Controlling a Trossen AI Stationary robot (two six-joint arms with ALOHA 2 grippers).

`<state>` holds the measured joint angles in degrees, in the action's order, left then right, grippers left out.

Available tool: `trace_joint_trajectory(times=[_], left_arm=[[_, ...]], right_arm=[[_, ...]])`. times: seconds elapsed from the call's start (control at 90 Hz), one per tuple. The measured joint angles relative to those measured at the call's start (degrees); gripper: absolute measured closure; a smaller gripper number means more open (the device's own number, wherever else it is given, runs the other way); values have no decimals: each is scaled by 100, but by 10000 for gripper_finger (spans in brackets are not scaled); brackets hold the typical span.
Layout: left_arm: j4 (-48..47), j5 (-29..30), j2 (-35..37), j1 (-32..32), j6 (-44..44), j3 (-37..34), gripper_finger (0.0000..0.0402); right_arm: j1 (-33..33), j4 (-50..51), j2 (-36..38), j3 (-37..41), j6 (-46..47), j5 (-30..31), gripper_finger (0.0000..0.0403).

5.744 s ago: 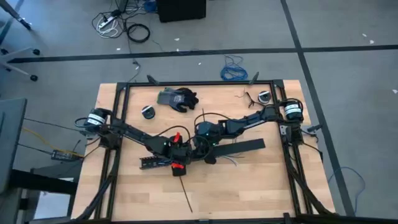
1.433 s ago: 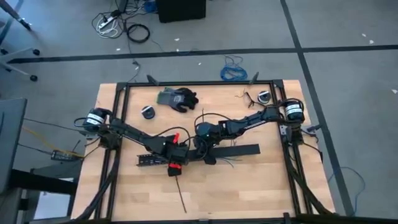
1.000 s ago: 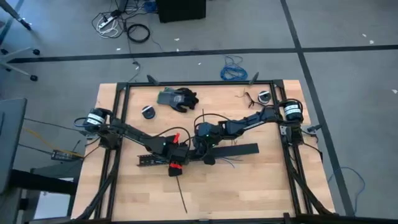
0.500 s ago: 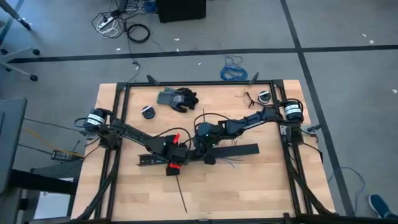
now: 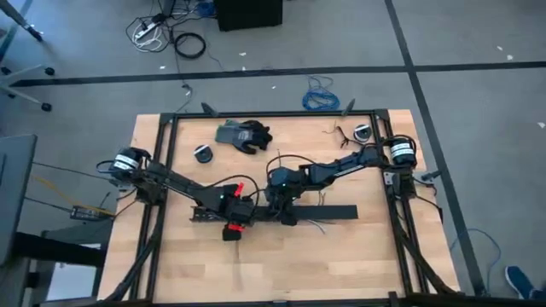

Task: Ziptie cables
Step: Close the black cable duct

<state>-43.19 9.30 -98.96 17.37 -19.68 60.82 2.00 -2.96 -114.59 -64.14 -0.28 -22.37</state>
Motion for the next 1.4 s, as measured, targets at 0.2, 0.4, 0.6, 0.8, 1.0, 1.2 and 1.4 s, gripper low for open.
trace_joint_trajectory(times=[0.2, 0.4, 0.6, 0.8, 1.0, 1.2, 1.4], left_arm=[[143, 0, -4, 0, -7, -156, 123], [289, -2, -2, 0, -7, -189, 176], [320, 26, 4, 0, -7, -188, 217], [378, 41, 4, 0, 0, -189, 212], [458, 86, 3, 0, -48, -191, 208], [666, 151, -9, -11, -152, -182, 208], [704, 129, -9, -10, -260, -182, 208]], right_arm=[[4, -2, 0, 0, 27, -15, 403], [11, -68, 0, 7, 29, -62, 403], [-23, -150, -3, 23, 35, -141, 403], [-92, -387, -35, 46, -21, -271, 403], [-99, -793, 188, 75, -159, -194, 403], [-94, -619, 745, 70, -285, 185, 403], [90, 378, 856, 61, -240, 324, 403]])
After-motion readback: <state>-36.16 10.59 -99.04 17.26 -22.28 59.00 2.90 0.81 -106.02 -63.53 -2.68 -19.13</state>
